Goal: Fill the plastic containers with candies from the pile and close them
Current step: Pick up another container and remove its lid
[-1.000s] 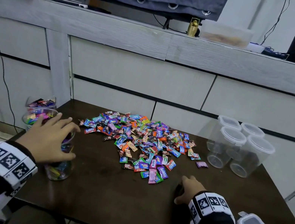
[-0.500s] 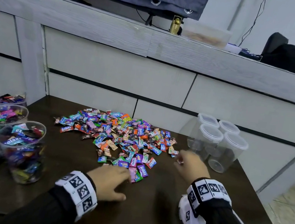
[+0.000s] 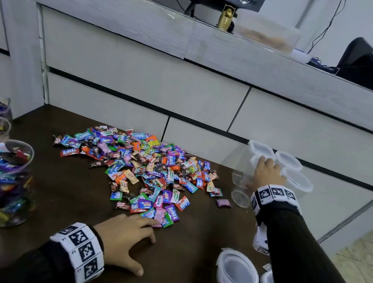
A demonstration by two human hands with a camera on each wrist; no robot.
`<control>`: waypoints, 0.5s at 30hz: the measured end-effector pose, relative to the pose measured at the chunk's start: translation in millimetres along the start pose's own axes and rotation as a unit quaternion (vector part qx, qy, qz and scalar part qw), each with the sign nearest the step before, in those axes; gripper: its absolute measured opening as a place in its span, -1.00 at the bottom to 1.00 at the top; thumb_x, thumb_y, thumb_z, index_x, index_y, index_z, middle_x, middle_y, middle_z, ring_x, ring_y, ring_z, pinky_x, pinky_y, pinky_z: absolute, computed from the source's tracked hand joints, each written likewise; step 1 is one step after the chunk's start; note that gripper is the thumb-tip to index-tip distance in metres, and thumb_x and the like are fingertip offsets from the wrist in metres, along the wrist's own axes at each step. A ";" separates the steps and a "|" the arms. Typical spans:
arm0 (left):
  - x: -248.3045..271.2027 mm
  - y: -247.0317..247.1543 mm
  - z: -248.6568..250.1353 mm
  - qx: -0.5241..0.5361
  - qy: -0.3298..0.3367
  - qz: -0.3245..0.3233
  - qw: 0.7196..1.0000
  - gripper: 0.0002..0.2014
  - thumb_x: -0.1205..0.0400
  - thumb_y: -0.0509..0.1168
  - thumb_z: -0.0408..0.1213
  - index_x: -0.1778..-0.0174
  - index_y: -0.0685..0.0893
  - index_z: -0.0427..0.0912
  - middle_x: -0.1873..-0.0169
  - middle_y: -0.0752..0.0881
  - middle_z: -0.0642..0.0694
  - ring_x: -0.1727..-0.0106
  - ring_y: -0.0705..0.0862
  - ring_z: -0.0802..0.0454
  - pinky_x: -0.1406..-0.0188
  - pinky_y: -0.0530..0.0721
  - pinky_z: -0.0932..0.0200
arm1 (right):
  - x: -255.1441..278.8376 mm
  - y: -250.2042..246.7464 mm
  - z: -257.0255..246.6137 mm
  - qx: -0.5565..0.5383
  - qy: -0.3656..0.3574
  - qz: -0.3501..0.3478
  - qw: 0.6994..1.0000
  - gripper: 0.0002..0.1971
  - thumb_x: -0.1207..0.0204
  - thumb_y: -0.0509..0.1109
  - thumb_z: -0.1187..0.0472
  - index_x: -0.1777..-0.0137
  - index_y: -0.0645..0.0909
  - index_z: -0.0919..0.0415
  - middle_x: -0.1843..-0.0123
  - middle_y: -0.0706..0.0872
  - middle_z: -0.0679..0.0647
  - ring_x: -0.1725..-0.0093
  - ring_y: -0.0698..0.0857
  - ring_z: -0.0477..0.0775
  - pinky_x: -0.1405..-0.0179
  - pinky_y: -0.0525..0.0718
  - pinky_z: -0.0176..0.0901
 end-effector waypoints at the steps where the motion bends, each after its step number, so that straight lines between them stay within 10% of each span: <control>1: 0.7 0.2 -0.5 0.000 0.000 0.000 1.000 -0.31 -0.48 0.36 0.34 -0.48 0.40 0.17 -0.69 0.05 0.17 -0.66 0.12 0.13 -0.52 0.27 -0.02 | -2.4 0.2 -0.6 0.023 -0.007 0.006 1.000 -0.31 -0.47 0.46 0.00 -0.50 0.26 0.22 -0.49 0.35 0.20 -0.48 0.36 0.27 -0.32 0.49 0.22; 15: 0.8 1.3 -1.6 -0.013 -0.010 -0.015 1.000 -0.31 -0.48 0.36 0.35 -0.49 0.40 0.17 -0.69 0.05 0.16 -0.66 0.14 0.11 -0.50 0.27 -0.04 | 39.2 -18.0 -18.1 -0.033 -0.122 -0.033 0.991 -0.35 -0.42 0.51 -0.06 -0.39 0.34 0.18 -0.27 0.57 0.28 -0.22 0.59 0.33 -0.18 0.55 0.12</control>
Point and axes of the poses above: each hand's wrist, its own x-axis away from the middle knuckle, its own y-axis out of the palm, z = x × y, the point moved 9 cm from there along -x, towards the middle knuckle
